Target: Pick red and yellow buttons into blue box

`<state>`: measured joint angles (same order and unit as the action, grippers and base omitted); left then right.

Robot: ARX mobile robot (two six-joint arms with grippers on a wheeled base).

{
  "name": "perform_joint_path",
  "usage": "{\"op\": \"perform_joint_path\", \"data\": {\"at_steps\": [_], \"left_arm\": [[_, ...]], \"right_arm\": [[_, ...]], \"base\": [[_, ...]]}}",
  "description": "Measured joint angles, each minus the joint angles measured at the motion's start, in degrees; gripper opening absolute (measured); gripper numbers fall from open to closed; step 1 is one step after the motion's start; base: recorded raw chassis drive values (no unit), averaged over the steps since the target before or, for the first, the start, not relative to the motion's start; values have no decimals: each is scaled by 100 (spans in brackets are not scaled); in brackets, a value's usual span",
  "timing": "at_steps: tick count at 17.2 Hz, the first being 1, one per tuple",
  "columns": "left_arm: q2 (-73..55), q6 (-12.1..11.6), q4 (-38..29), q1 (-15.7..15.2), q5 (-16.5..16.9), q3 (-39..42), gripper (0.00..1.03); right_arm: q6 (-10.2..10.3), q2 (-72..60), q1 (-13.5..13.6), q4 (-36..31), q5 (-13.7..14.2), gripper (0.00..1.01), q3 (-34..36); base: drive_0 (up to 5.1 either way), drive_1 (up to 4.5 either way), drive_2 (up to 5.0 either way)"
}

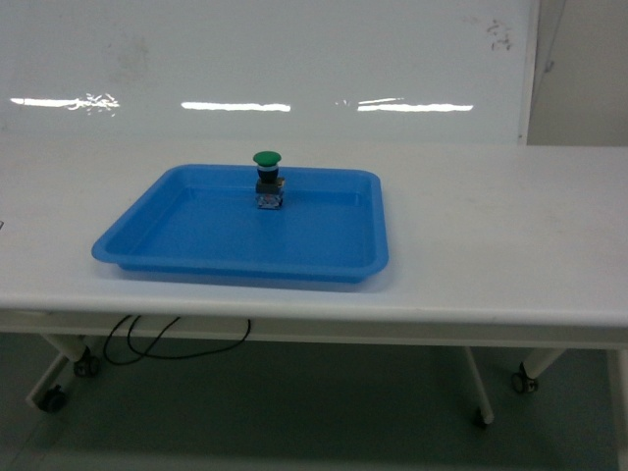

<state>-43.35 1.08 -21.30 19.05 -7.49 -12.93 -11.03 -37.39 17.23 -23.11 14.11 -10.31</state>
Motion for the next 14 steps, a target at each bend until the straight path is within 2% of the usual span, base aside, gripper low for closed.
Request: {"op": "perform_joint_path", "data": {"at_steps": [14], "left_arm": [[-4, 0, -2, 0, -2, 0, 25]], "right_arm": [[-2, 0, 0, -2, 0, 29, 2]], "base": [[0, 0, 0]]}}
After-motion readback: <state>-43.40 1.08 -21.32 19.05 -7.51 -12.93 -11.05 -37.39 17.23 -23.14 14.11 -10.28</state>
